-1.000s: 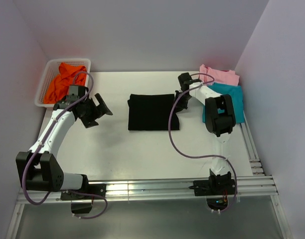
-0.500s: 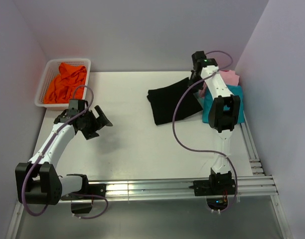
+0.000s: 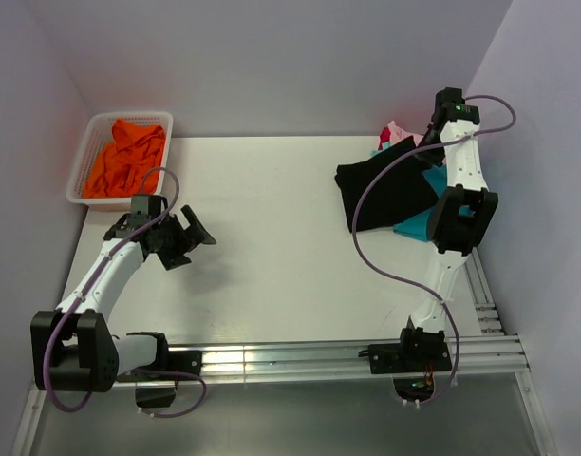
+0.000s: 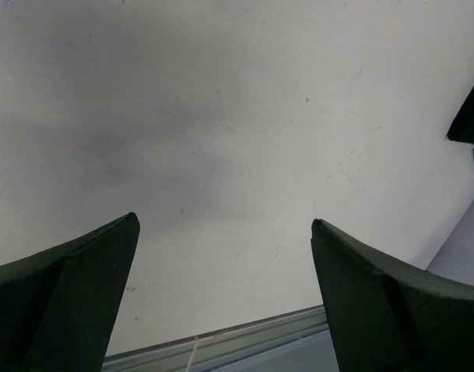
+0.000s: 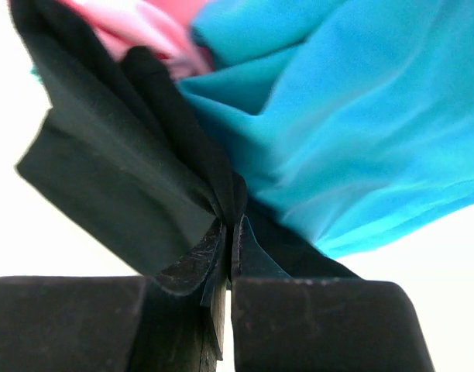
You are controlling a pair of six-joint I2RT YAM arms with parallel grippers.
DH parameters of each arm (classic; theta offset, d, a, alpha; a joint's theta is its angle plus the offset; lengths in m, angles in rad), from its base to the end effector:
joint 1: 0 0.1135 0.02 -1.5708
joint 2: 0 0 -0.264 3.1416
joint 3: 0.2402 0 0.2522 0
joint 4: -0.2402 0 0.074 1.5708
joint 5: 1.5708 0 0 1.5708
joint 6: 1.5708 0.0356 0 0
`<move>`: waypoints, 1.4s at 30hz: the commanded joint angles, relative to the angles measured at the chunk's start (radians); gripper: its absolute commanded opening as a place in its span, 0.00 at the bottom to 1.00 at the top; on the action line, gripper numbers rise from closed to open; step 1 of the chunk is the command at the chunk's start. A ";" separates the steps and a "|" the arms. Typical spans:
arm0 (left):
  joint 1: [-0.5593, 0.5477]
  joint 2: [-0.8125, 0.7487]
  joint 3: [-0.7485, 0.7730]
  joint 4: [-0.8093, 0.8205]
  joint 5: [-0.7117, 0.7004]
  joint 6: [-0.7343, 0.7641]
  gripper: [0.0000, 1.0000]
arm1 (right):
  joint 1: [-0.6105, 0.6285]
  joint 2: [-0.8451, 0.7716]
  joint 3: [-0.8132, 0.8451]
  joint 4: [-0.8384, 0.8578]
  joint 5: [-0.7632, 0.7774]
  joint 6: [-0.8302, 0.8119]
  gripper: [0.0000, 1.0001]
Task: Fold and stack the t-shirts
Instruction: Put the neatly folded tshirt into the corner of the board with the right arm
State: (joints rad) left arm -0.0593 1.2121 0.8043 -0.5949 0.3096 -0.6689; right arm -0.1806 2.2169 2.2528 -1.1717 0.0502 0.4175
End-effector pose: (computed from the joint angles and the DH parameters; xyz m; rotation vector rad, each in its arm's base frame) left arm 0.2330 -0.0247 0.2277 -0.6782 2.5570 -0.6601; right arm 0.4598 -0.0858 0.2937 0.8109 2.5794 0.0032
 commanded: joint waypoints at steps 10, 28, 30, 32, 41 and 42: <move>0.006 -0.006 -0.002 0.043 0.029 0.028 0.99 | 0.015 -0.082 0.158 0.020 -0.122 0.001 0.00; -0.022 0.013 -0.008 0.043 0.002 0.017 0.99 | -0.201 -0.072 0.249 0.020 -0.115 0.024 0.00; -0.045 0.017 -0.007 0.037 -0.012 0.014 0.99 | -0.218 -0.065 0.255 0.012 -0.095 0.029 0.00; -0.074 0.020 -0.005 0.033 -0.035 0.008 0.99 | -0.240 -0.063 0.258 0.007 -0.079 0.027 0.00; -0.106 0.047 0.009 0.001 -0.069 0.005 0.99 | -0.309 0.032 0.219 -0.009 -0.052 0.046 0.67; -0.106 0.050 0.010 -0.003 -0.072 0.005 0.99 | -0.313 0.049 0.215 -0.012 -0.052 0.047 0.76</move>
State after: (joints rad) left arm -0.1616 1.2530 0.8001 -0.5900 0.2638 -0.6693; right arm -0.4496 2.2261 2.4554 -1.1950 -0.0406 0.4446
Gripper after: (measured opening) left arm 0.995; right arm 0.682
